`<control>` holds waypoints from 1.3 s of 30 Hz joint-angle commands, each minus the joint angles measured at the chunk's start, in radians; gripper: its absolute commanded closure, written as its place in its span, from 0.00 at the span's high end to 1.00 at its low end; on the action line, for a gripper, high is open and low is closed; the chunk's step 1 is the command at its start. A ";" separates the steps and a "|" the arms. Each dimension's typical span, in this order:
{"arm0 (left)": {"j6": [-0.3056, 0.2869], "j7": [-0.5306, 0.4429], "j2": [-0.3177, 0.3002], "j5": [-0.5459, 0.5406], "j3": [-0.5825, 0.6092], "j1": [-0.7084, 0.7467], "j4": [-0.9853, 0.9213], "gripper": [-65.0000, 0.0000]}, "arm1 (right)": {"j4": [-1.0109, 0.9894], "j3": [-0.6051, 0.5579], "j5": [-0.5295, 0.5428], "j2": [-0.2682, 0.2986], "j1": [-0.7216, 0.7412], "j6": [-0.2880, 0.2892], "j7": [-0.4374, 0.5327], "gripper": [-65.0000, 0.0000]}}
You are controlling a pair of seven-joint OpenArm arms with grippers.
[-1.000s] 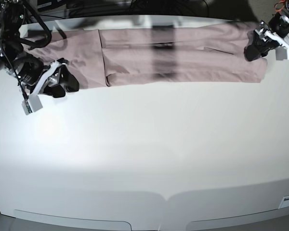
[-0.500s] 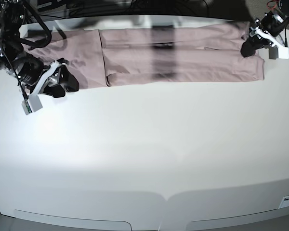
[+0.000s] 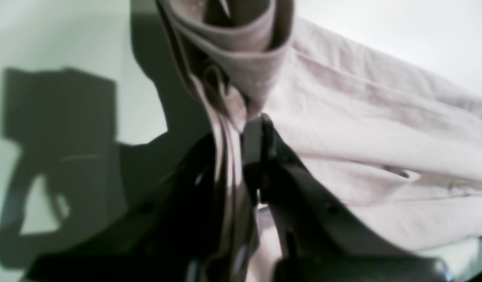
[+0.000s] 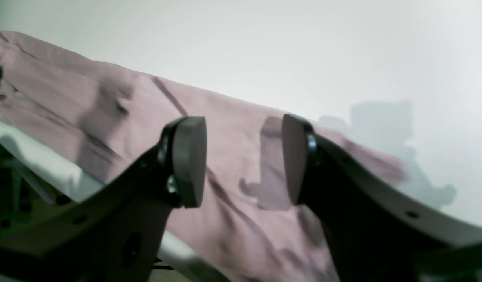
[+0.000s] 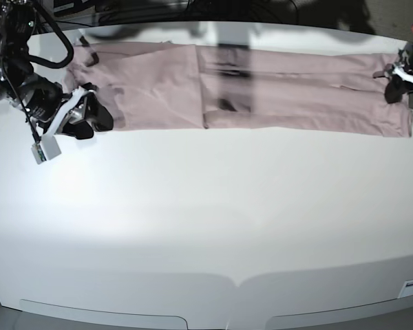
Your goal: Fold the T-shirt properly
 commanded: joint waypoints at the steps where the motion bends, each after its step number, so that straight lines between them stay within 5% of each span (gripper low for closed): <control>1: -0.002 -0.024 -0.039 -0.021 -0.008 -0.005 0.012 0.00 | 0.016 0.008 0.020 0.016 0.008 0.009 0.024 0.48; 7: -0.001 0.097 -0.058 -0.158 -0.008 0.002 0.066 0.00 | 0.016 0.008 0.020 0.016 0.008 0.009 0.027 0.48; 14: 0.003 0.146 0.146 -0.176 -0.005 0.113 0.399 0.00 | 0.016 0.008 0.020 0.016 0.008 0.009 0.039 0.48; 20: 0.003 0.144 0.394 0.039 0.085 0.127 0.490 0.00 | 0.016 0.008 0.020 0.016 0.008 0.009 0.039 0.48; 25: 0.033 0.072 0.522 0.261 0.261 0.120 0.490 0.00 | 0.016 0.008 0.020 0.016 0.008 0.009 0.042 0.48; 30: 0.137 0.000 0.573 0.424 0.381 0.119 0.490 0.00 | 0.016 0.008 0.020 0.016 0.008 0.009 0.042 0.48; 39: 0.224 -0.011 0.582 0.424 0.447 0.057 0.490 0.00 | 0.016 0.008 0.020 0.016 0.008 0.009 0.032 0.48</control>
